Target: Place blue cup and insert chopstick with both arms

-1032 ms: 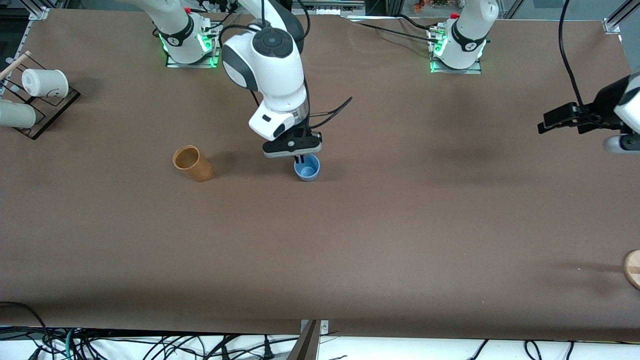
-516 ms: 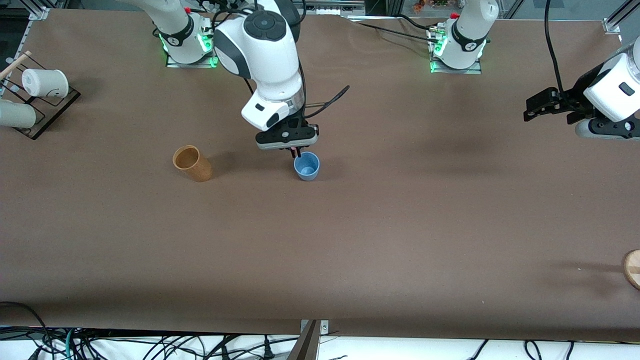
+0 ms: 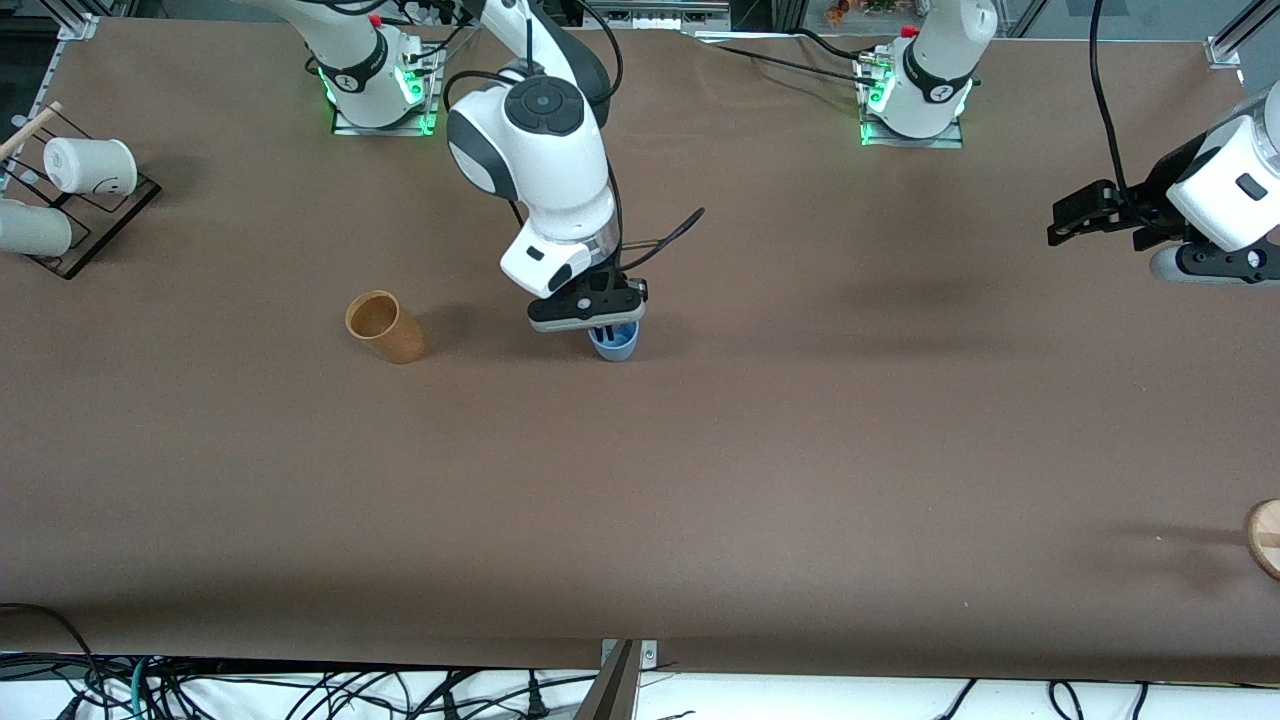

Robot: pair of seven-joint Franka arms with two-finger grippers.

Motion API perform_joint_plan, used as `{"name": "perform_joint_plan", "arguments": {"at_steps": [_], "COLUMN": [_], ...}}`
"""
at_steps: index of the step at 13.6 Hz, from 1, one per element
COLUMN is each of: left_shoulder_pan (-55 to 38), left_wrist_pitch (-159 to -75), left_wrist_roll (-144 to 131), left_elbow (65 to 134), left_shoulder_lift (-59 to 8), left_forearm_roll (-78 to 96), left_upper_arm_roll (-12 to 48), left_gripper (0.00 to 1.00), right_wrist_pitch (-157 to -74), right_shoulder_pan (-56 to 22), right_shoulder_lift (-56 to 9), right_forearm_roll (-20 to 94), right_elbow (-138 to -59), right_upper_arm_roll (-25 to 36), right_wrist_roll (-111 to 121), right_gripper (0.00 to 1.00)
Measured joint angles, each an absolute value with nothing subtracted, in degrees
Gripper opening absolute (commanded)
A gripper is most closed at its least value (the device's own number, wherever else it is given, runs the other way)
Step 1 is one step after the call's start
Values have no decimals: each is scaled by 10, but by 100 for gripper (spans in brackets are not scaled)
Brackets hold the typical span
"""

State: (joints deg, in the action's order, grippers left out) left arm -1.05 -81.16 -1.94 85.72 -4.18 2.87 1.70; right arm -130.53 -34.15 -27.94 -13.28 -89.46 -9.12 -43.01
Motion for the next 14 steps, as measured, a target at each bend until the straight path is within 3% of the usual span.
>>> {"name": "perform_joint_plan", "arguments": {"at_steps": [1, 7, 10, 14], "left_shoulder_pan": [-10, -11, -11, -10], "left_wrist_pitch": [-812, -813, -814, -814], "left_wrist_roll": [-19, -19, -19, -19], "left_elbow": [857, 854, 853, 853], "left_shoulder_lift": [-42, -42, -42, -43], "left_forearm_roll": [29, 29, 29, 28], "left_upper_arm_roll": [17, 18, 19, 17], "left_gripper": [100, 100, 100, 100], "right_wrist_pitch": [-1310, -1283, -1180, -1070], "right_shoulder_pan": [-342, -338, -301, -198], "right_shoulder_lift": [-288, -284, -213, -116], "right_forearm_roll": [-134, -136, -129, -33], "right_elbow": [-895, -890, -883, -887], "right_upper_arm_roll": [-91, -90, -87, -84], "right_wrist_roll": [-430, -430, -399, -251], "right_gripper": [100, 100, 100, 100]}}
